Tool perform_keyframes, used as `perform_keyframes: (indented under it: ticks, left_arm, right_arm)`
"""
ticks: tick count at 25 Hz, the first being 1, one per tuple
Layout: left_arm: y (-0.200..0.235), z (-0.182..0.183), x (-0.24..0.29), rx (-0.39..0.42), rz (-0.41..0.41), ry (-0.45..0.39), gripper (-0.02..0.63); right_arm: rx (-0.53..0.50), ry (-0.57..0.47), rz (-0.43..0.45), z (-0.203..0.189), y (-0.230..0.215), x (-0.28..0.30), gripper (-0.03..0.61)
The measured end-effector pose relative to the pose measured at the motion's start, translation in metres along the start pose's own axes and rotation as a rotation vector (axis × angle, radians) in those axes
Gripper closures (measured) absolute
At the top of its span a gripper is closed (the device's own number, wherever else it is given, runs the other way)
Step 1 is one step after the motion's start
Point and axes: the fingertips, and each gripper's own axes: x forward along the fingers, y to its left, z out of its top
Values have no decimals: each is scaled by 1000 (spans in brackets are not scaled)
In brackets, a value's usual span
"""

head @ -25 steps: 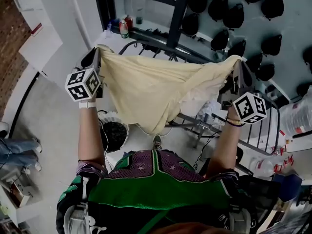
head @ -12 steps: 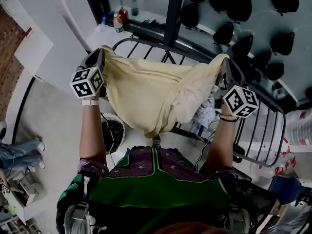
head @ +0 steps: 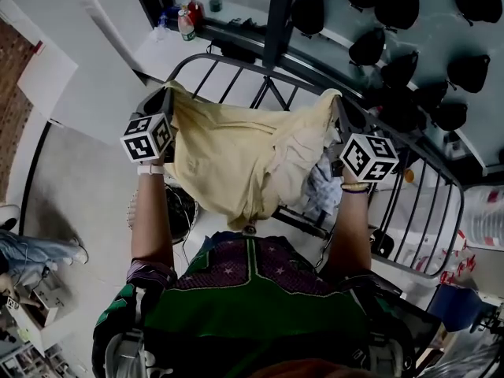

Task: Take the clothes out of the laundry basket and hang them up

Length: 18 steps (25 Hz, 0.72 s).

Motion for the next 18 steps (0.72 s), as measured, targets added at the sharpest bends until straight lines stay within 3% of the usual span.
perform_keyframes:
  ticks: [9,14,16,18]
  left_arm:
    - [12,-61,3,-27,19,106,589]
    - [18,-86,-6,-18,17,147,584]
    - [17,-90,-9,-4,-3,153,505]
    - [16,-93,-12,10,-12,153,476]
  right_arm:
    - [-7,138,48,-58,19,24,572]
    - [-85,174,33,-78,27,25,568]
    - [-98,176,30,-78,28,23,521]
    - [-110,179,18,-79,28,20,491]
